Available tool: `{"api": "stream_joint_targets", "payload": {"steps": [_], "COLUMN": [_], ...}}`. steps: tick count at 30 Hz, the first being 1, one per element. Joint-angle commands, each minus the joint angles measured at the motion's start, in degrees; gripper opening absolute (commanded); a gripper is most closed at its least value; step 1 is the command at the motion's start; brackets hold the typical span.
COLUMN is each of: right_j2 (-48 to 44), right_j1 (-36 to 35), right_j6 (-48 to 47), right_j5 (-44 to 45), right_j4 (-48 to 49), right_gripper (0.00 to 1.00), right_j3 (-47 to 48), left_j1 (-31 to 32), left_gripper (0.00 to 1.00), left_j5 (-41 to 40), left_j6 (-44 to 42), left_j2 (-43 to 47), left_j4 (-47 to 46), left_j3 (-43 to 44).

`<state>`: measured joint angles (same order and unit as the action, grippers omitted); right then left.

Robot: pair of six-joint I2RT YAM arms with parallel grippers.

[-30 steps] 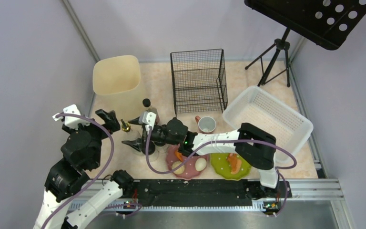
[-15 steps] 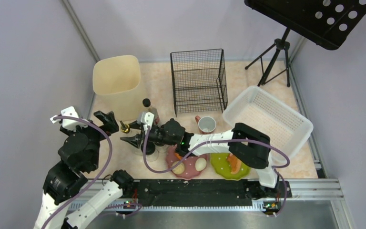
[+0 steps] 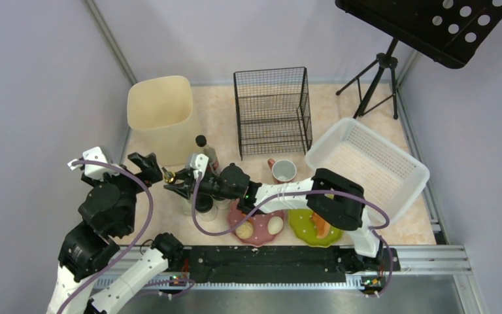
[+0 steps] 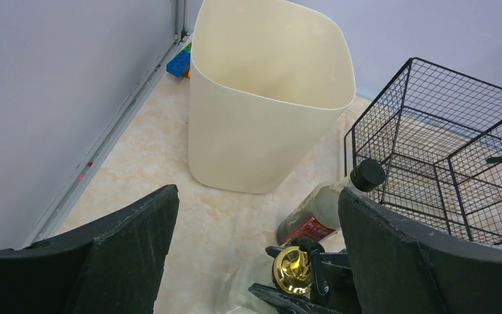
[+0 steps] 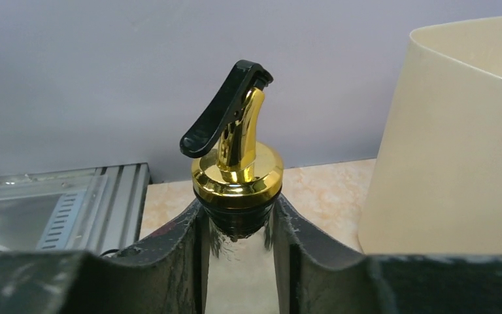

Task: Clear the kitchen counter

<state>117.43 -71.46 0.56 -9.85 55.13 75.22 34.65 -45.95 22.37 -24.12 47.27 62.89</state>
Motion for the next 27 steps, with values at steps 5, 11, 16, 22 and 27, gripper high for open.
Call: {"api": "stream_joint_targets", "payload": {"steps": [5,11,16,22,27], "right_j2": [1.02,2.06,0.71,-1.37,-2.92], "right_j1": [-0.70,-0.76,-0.73,-0.76,-0.78], "right_j6": [0.85,1.84,2.90,3.81,4.66], "right_j5": [-0.14,0.53,0.91,1.40,1.51], "right_j4": [3.16,5.75,8.22,10.00,10.79], "right_gripper": [0.01,0.00,0.00,0.00,0.00], "right_j3": [2.84,3.97,4.17,4.11,5.33], "left_j1": [0.03,0.04,-0.02,-0.02,-0.02], "left_gripper": [0.96,0.96,0.95,0.94,0.93], "left_j5": [-0.40,-1.43,-1.78,-5.91,-9.24], "left_j6": [-0.84,-0.65,0.94,1.49,1.89], "left_j2": [0.40,0.33,1.88,4.50,6.99], "left_j4": [-0.59,-0.49,-0.36,-0.47,-1.64], "left_j3": [-0.09,-0.49,0.64,2.39,2.48]}}
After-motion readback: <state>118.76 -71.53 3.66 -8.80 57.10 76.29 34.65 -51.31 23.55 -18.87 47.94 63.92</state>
